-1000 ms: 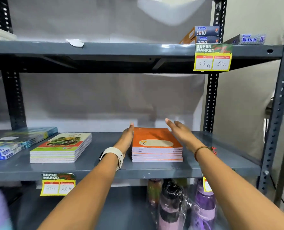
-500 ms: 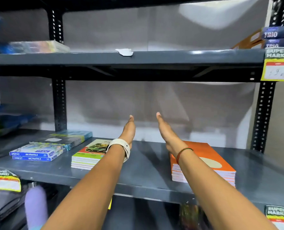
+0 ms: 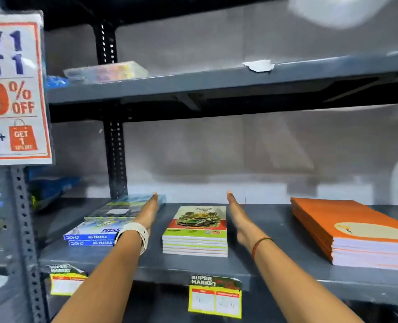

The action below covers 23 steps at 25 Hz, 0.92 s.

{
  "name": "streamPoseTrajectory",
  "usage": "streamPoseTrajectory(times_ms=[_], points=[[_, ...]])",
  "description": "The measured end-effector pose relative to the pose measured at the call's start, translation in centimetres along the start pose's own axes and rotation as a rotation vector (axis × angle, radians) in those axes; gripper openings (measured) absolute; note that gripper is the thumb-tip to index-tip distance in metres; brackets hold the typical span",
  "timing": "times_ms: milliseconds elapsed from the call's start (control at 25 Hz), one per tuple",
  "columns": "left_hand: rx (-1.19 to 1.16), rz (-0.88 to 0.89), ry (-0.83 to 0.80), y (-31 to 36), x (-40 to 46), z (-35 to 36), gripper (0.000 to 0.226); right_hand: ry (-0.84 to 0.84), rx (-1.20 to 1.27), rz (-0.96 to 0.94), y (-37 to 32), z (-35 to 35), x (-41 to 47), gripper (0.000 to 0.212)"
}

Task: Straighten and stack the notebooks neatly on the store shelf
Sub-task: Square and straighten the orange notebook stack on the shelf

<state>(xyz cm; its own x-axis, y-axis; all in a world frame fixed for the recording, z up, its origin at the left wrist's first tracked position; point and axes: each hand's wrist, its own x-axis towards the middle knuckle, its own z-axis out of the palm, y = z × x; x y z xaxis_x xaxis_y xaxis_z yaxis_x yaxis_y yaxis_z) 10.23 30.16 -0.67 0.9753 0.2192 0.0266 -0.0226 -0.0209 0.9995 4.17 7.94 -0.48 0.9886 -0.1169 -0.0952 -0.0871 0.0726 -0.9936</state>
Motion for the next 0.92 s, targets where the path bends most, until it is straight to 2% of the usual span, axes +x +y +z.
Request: streamPoseTrajectory(times_ms=[80,160,280,440,600,680,920], points=[[-0.109,-0.059,-0.047,-1.7,0.4,-0.2,0.067,0.006,0.065,0.015,1.0,0.6,0.0,0.064],[-0.226,-0.115,-0.178,-2.2,0.7,0.5,0.070,-0.003,0.096,0.015,1.3,0.8,0.6,0.065],[-0.243,-0.200,-0.346,-1.6,0.5,1.5,0.076,-0.051,0.198,0.084,1.4,1.4,1.0,0.063],[-0.264,-0.231,-0.422,-1.1,0.2,2.0,0.077,-0.062,0.245,0.176,1.5,2.2,1.3,0.055],[-0.220,-0.259,-0.408,-0.9,0.0,2.1,0.078,-0.100,0.263,0.193,1.5,2.2,1.6,0.076],[-0.261,-0.293,-0.435,-1.0,-0.2,2.8,0.079,-0.121,0.284,0.189,1.5,1.4,1.8,0.079],[-0.329,-0.309,-0.478,-1.3,-2.2,7.6,0.076,-0.089,0.287,0.147,1.4,-3.9,2.0,0.098]])
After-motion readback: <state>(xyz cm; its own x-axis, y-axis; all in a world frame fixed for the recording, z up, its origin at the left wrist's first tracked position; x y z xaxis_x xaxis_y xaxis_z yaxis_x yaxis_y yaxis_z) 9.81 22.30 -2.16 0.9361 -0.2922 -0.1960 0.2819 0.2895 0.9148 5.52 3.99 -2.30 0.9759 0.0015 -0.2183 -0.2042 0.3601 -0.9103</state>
